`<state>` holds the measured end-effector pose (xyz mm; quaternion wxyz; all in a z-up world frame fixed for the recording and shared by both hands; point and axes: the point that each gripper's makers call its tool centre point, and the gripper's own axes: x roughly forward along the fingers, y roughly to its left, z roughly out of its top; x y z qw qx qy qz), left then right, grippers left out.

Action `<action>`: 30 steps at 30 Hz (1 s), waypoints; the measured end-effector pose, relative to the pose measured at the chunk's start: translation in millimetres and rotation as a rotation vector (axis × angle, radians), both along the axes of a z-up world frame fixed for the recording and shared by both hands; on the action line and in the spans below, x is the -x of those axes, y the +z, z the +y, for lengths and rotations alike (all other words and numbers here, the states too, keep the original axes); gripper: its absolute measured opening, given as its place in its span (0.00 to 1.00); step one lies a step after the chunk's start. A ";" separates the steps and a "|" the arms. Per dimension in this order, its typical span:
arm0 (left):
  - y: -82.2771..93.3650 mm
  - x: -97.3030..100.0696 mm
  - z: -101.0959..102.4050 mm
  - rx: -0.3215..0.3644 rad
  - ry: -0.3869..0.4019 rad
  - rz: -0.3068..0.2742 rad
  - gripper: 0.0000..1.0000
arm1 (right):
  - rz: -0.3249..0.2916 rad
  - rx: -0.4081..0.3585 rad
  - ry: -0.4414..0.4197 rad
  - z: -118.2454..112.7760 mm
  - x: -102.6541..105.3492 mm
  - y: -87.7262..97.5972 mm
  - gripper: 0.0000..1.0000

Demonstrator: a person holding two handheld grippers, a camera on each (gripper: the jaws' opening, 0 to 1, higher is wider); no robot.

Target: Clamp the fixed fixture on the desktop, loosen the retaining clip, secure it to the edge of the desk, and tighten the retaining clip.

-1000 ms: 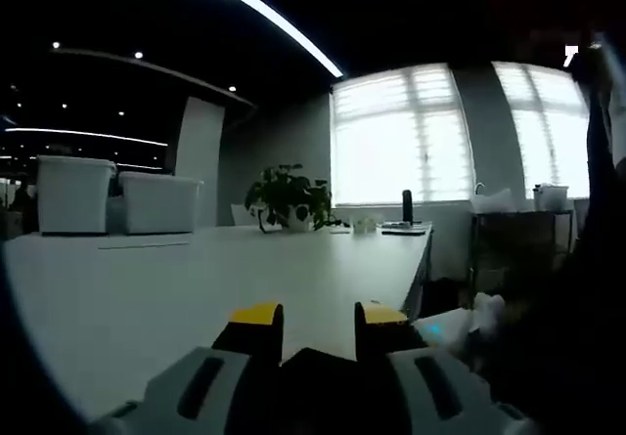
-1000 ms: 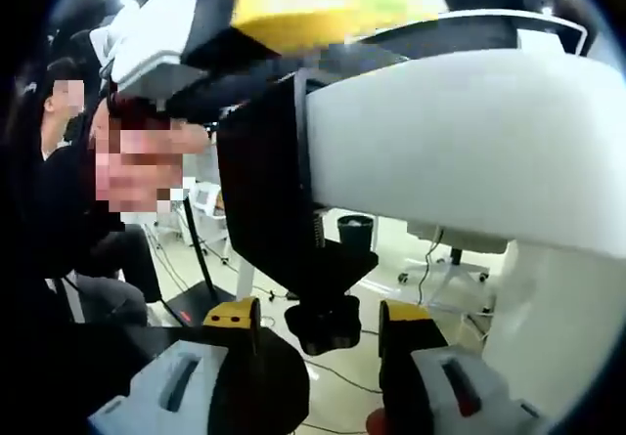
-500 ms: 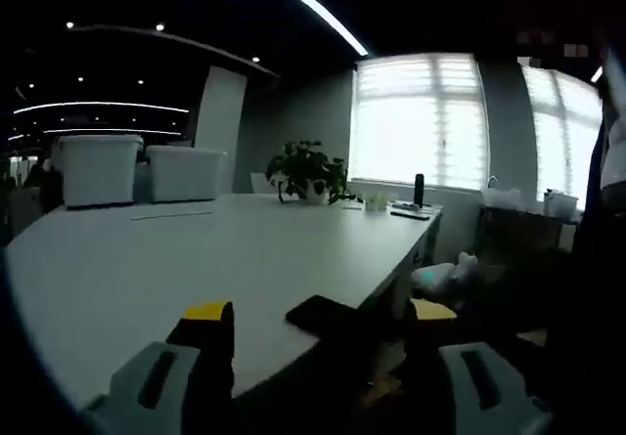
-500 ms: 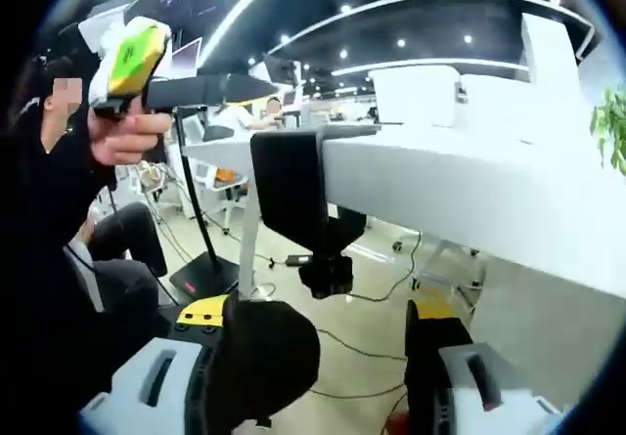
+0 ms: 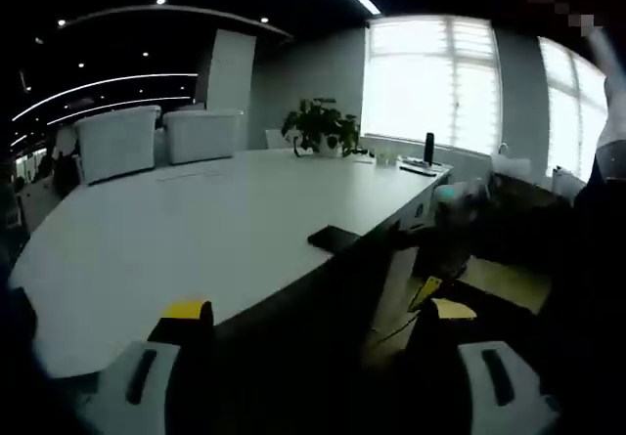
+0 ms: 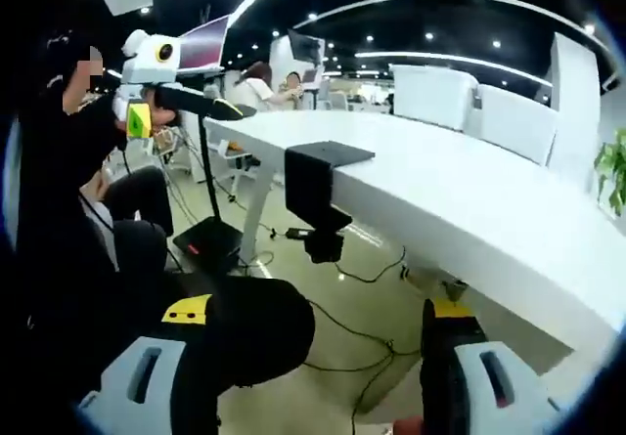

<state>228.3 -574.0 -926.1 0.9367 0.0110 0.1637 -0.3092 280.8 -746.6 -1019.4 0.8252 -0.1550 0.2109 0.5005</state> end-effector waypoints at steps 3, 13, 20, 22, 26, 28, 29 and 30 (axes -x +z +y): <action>6.1 6.6 9.9 0.071 0.035 0.017 0.89 | 0.034 -0.065 -0.042 -13.8 5.6 16.0 0.82; -2.4 42.1 52.3 -0.013 0.124 0.044 0.87 | -0.003 -0.026 -0.136 -72.8 35.2 48.2 0.84; 15.9 61.1 68.7 0.044 0.252 0.063 0.87 | 0.001 -0.133 -0.233 -119.5 45.2 76.1 0.82; 18.0 68.3 67.8 0.043 0.270 0.075 0.87 | 0.004 -0.133 -0.257 -134.6 49.4 77.2 0.82; 21.6 77.6 67.4 -0.015 0.301 0.086 0.87 | 0.005 -0.159 -0.298 -161.4 57.8 87.1 0.82; 26.1 82.1 64.5 -0.031 0.310 0.074 0.87 | 0.005 -0.181 -0.318 -171.4 62.2 93.0 0.82; 27.7 84.7 63.0 -0.037 0.315 0.074 0.86 | 0.006 -0.187 -0.327 -177.7 65.2 95.5 0.81; 29.3 87.9 61.4 -0.041 0.320 0.075 0.86 | 0.004 -0.191 -0.339 -184.3 68.5 97.9 0.81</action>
